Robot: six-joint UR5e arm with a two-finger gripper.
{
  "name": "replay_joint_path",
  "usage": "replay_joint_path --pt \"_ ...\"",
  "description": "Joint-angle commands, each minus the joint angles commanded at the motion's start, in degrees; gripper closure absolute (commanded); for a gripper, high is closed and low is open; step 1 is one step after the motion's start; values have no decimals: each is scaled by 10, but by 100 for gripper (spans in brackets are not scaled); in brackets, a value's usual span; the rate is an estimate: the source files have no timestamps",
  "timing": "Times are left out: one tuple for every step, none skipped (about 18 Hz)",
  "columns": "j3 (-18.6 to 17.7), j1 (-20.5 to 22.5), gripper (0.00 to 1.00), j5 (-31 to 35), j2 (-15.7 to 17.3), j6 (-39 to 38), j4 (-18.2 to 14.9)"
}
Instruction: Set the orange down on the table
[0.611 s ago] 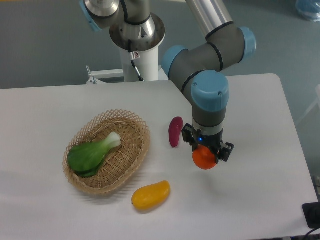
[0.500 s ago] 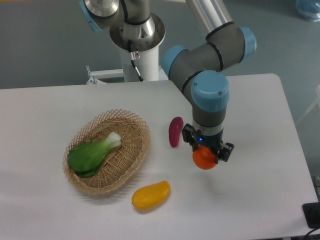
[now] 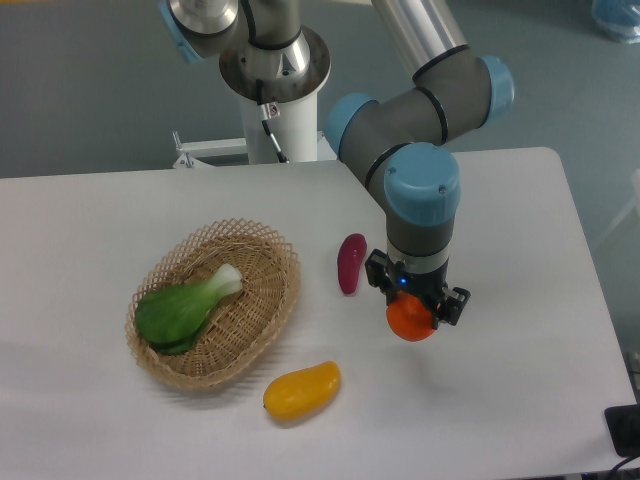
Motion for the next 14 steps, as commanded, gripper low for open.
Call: replay_joint_path --pt "-2 0 38 0 0 -6 0" --pt "-3 1 38 -2 0 -12 0" --pt "-4 2 37 -2 -1 -14 0" --pt "-4 3 37 -3 -1 -14 0" --pt "-5 3 37 -2 -5 -14 3" --pt "-6 3 37 -2 -6 -13 4" --pt "-7 2 37 -1 -9 -14 4" --pt "-6 1 37 1 -14 -14 7" --pt "-7 0 37 2 -18 -15 17" --pt "-10 -1 37 3 -25 -17 32" --pt "-14 -3 37 10 -27 -26 48" --pt "-17 -4 37 18 -34 -39 62" --pt "-18 -9 36 27 -39 -47 70" --pt "-19 -13 36 38 -42 -47 73"
